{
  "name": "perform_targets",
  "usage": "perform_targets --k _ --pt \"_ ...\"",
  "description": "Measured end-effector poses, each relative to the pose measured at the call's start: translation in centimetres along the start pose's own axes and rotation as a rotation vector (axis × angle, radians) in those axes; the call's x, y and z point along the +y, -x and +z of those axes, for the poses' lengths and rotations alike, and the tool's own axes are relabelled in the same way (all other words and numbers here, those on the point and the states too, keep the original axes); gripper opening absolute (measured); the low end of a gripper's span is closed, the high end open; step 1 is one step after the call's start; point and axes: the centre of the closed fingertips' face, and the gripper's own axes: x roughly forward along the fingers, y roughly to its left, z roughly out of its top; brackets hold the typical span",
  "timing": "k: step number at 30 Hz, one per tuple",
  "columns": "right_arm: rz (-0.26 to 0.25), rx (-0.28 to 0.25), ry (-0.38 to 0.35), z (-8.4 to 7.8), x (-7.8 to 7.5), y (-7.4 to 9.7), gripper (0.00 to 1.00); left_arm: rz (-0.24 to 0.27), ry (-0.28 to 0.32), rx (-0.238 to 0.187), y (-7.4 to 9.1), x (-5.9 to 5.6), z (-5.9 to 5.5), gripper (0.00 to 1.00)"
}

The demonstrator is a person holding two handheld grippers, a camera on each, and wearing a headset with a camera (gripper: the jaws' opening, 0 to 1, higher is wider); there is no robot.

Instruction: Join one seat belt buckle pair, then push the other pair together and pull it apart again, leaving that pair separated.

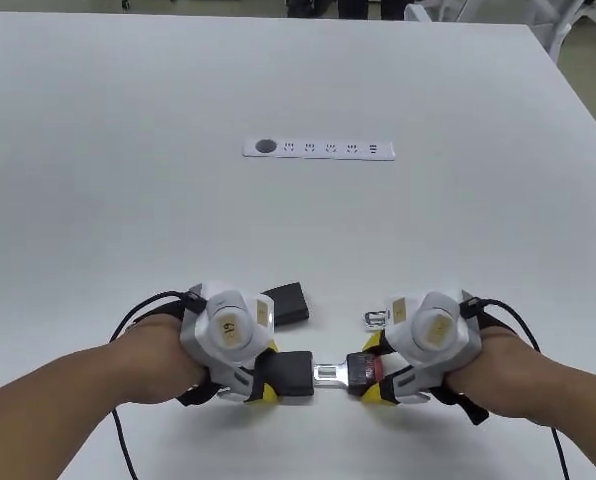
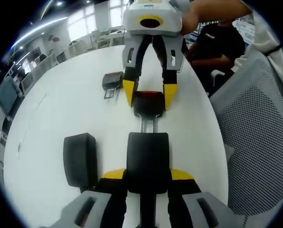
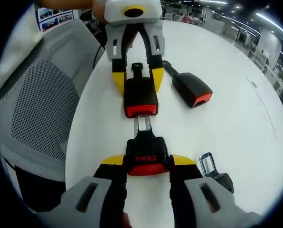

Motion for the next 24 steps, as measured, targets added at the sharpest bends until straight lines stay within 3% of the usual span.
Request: perform_targets --k 9,11,14,24 --pt "-0.011 0.028 0.005 -0.15 0.0 0.31 0.34 -0.001 -0.001 0.006 -0.01 0.07 -0.03 0.33" --pt "-0.008 0.009 -0.008 0.2 0.15 0.29 0.34 0.001 0.0 0.007 -0.04 0.07 -0.03 0.33" --pt "-0.021 0.026 0.036 0.29 0.17 -0.01 0.34 0.0 0.0 0.005 -0.06 0.05 0.04 0.33" --pt "-0.008 -0.022 0.008 0.56 0.06 -0.5 0.33 -0.007 -0.009 -0.004 -0.3 0.12 0.2 0.33"
